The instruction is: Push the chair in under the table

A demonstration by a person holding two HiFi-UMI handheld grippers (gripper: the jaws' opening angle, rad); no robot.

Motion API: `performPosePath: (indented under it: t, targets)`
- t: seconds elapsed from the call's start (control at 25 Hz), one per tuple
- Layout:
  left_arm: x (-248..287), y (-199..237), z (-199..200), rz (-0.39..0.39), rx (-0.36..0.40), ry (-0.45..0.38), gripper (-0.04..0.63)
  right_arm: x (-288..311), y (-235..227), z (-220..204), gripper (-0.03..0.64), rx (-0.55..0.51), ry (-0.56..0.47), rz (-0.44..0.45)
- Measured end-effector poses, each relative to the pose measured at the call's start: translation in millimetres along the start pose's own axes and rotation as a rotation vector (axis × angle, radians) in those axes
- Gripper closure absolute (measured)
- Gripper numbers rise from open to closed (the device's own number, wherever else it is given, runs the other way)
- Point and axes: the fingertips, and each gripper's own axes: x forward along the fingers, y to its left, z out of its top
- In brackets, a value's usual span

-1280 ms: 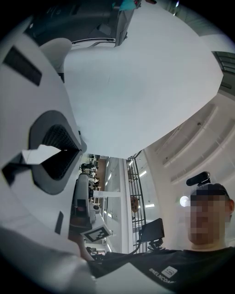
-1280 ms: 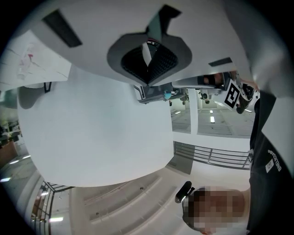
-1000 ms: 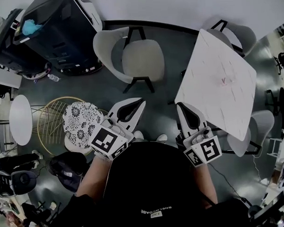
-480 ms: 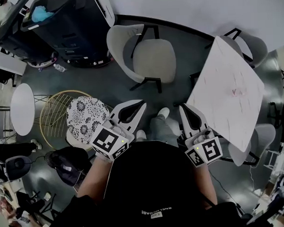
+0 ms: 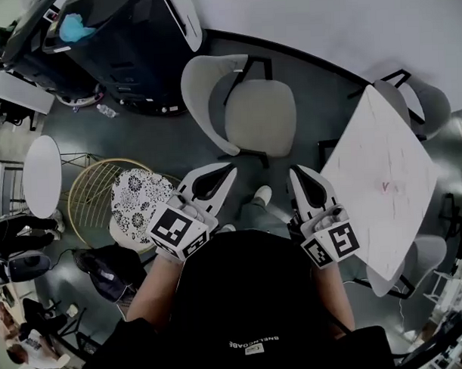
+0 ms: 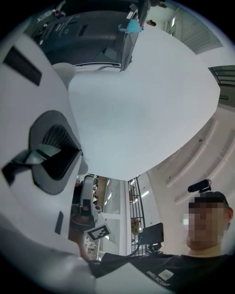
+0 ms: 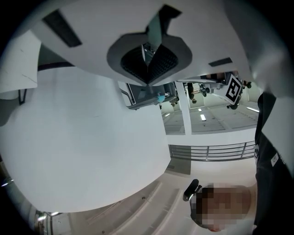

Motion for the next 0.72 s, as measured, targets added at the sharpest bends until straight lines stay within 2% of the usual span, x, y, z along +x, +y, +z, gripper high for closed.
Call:
performPosePath:
  t: [0.4,0.72]
  targets:
    - [71.0,29.8,18.1,0.073,-0.016,0.041,0.591,39.5,-68.6,14.7,0.606,0.028,0.021,0.057]
    - [99.0,53.4,14.5,0.132,0.010,0.125,0.589,54.4,-96.0,9.9,0.606,0.075,0.033,0.085]
